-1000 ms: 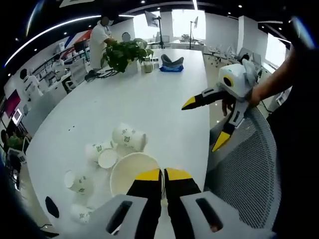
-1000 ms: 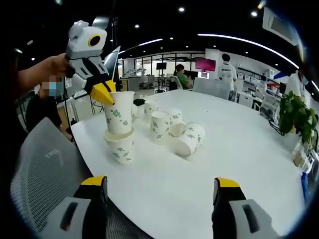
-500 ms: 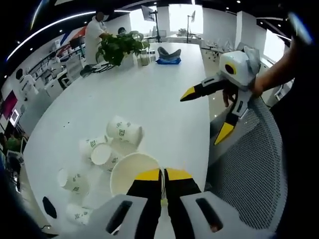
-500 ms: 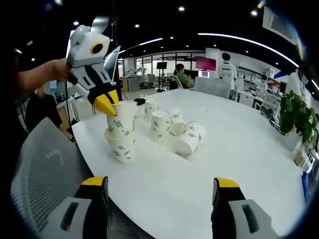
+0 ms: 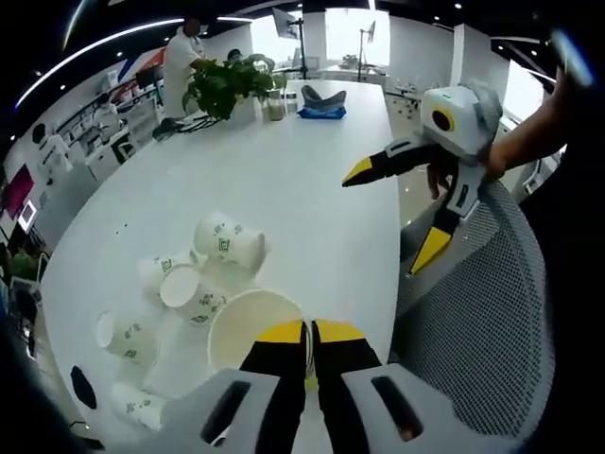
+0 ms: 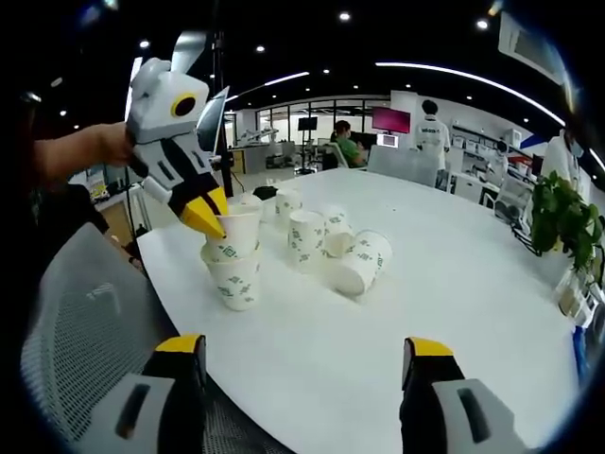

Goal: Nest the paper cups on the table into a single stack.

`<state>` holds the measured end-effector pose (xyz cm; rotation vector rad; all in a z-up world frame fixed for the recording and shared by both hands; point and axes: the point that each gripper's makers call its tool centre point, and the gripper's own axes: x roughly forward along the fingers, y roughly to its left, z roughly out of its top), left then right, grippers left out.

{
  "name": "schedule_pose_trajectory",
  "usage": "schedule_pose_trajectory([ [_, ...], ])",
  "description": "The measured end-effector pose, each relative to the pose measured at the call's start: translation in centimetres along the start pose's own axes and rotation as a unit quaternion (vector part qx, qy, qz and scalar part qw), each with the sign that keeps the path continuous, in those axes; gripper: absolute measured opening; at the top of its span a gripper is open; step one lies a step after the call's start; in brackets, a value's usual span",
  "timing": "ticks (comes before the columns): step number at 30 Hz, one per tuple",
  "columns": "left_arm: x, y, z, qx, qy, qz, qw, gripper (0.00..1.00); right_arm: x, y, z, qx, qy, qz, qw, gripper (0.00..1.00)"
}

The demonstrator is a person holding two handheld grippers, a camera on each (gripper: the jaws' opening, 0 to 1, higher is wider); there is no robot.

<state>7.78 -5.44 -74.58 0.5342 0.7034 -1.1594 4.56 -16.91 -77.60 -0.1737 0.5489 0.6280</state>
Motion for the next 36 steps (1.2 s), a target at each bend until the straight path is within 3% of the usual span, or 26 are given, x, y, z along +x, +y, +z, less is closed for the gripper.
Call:
schedule_pose_trajectory([
  [36, 2.2, -1.2, -2.8, -0.018, 0.023, -0.030, 0.9991, 0.02, 0.1, 0.1, -0.4, 0.000, 0.012, 0.003, 0.9999, 0.83],
])
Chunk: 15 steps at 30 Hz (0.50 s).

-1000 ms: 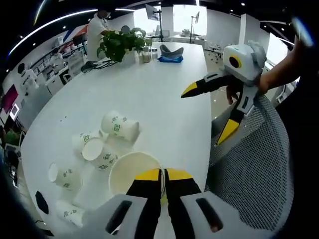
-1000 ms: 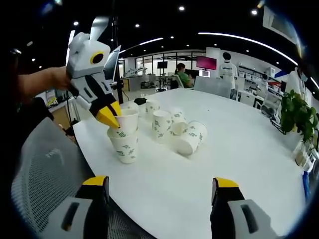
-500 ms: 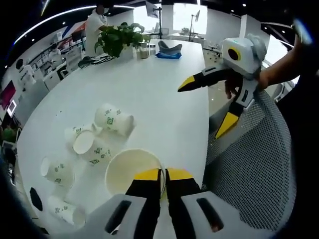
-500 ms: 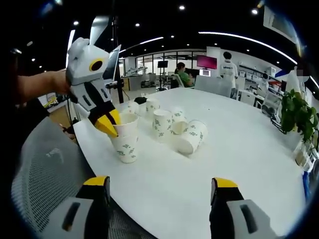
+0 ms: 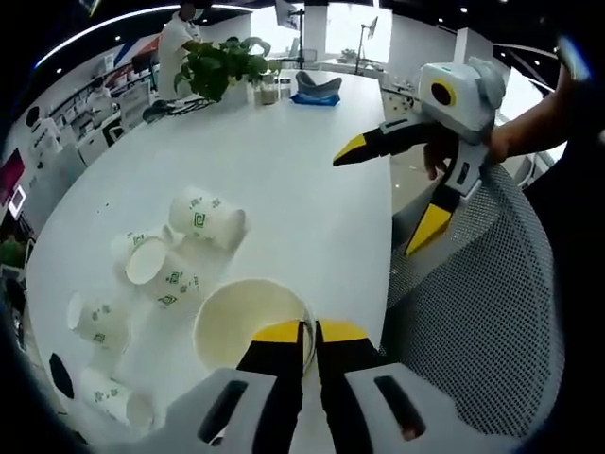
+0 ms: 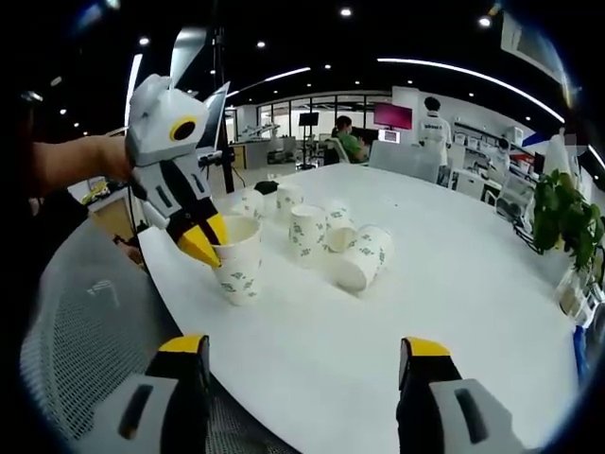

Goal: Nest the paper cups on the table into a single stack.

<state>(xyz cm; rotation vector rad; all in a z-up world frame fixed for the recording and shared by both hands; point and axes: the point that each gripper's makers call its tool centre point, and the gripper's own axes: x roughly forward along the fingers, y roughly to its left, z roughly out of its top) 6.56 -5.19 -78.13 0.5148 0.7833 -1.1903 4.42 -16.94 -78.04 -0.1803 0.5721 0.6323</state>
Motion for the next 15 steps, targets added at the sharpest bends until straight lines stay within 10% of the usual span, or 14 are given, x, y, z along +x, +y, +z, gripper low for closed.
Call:
schedule_pose_trajectory([
  [15, 0.47, -0.18, -0.51, -0.001, 0.010, -0.009, 0.9999, 0.02, 0.00, 0.05, -0.12, 0.002, 0.005, -0.001, 1.0000, 0.82],
])
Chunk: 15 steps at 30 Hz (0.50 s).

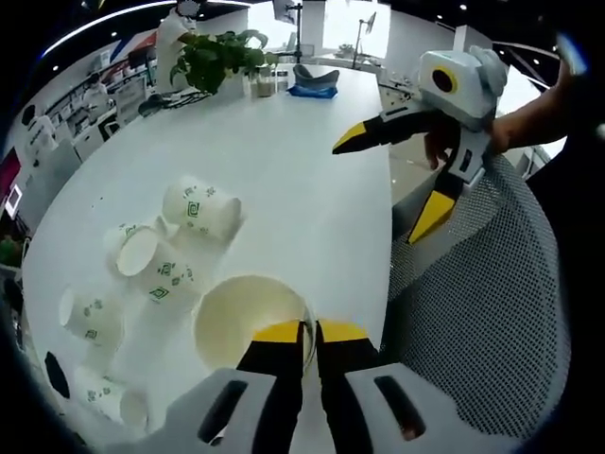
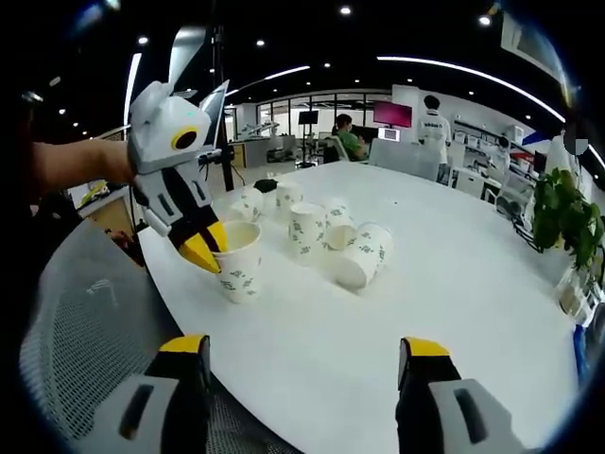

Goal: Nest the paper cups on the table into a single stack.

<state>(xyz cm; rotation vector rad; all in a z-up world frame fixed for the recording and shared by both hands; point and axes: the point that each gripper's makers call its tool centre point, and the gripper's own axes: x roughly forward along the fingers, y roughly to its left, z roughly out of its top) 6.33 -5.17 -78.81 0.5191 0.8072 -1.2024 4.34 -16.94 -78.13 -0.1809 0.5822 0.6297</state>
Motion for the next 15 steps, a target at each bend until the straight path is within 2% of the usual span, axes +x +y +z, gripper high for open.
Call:
schedule_pose_trajectory([
  [10, 0.43, 0.01, -0.15, -0.003, 0.001, -0.002, 1.0000, 0.03, 0.01, 0.02, -0.10, -0.001, 0.002, 0.002, 1.0000, 0.82],
  [13, 0.32, -0.01, -0.14, 0.010, 0.001, 0.002, 0.9999, 0.03, 0.00, 0.00, -0.05, -0.001, 0.001, 0.002, 1.0000, 0.82],
  [15, 0.26, 0.08, -0.09, 0.010, -0.002, 0.003, 0.9999, 0.08, -0.01, 0.03, -0.04, -0.001, 0.001, 0.002, 1.0000, 0.82],
])
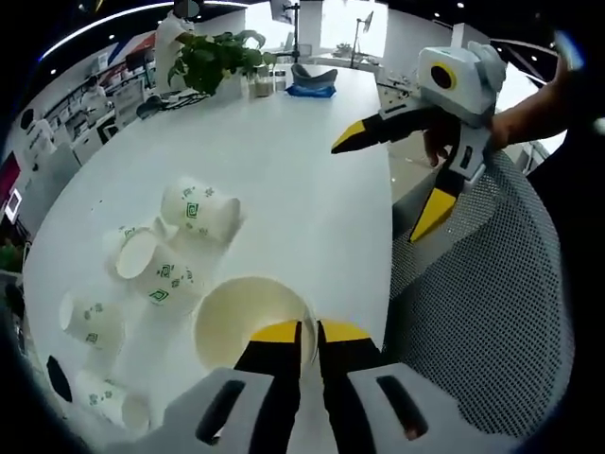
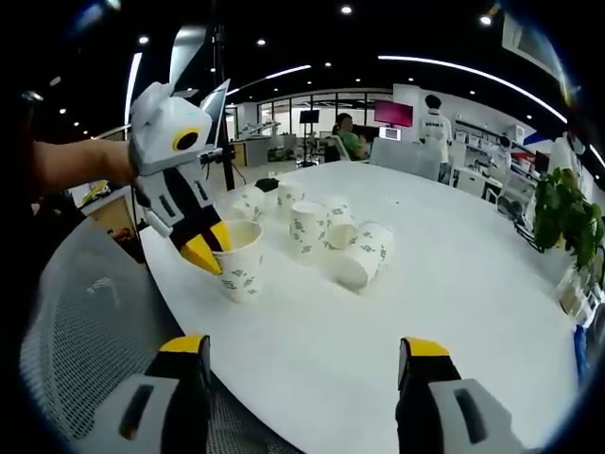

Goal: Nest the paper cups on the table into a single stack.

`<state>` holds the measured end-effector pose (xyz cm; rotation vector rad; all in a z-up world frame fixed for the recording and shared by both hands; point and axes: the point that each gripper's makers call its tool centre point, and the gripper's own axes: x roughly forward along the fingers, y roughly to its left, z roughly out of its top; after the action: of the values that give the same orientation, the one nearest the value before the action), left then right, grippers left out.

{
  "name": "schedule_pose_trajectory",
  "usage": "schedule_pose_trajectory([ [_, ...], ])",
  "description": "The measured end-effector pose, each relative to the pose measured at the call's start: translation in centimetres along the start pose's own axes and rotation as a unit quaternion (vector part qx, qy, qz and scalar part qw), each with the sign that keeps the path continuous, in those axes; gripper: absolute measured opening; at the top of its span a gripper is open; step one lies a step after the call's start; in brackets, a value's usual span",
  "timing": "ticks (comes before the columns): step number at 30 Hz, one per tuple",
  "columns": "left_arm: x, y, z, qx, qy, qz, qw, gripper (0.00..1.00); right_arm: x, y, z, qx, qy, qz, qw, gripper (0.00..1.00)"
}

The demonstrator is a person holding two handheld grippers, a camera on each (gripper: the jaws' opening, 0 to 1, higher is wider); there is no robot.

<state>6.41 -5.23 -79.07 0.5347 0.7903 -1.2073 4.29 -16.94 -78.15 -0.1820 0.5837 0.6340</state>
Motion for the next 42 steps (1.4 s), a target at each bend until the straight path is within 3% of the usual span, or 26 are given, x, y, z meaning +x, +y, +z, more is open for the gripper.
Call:
schedule_pose_trajectory([
  [5, -0.8, 0.0, 0.6, 0.002, -0.011, 0.011, 0.9999, 0.17, 0.0, 0.1, 0.1, -0.001, -0.002, 0.001, 1.0000, 0.82],
  [17, -2.8, 0.8, 1.8, -0.022, -0.048, 0.022, 0.9984, 0.25, 0.0, 0.1, 0.1, -0.001, -0.004, 0.000, 1.0000, 0.83],
  [27, -6.5, 3.8, 3.0, -0.054, -0.091, 0.070, 0.9919, 0.31, 0.0, 0.0, 0.2, 0.000, -0.006, -0.001, 1.0000, 0.83],
  [36, -8.7, 8.4, 1.2, -0.100, -0.103, 0.133, 0.9807, 0.34, -0.1, 0.0, 0.2, -0.001, -0.008, -0.001, 1.0000, 0.83],
  [42, -9.4, 11.2, -1.5, -0.134, -0.085, 0.180, 0.9708, 0.42, 0.0, 0.1, 0.3, -0.003, -0.008, 0.000, 1.0000, 0.83],
])
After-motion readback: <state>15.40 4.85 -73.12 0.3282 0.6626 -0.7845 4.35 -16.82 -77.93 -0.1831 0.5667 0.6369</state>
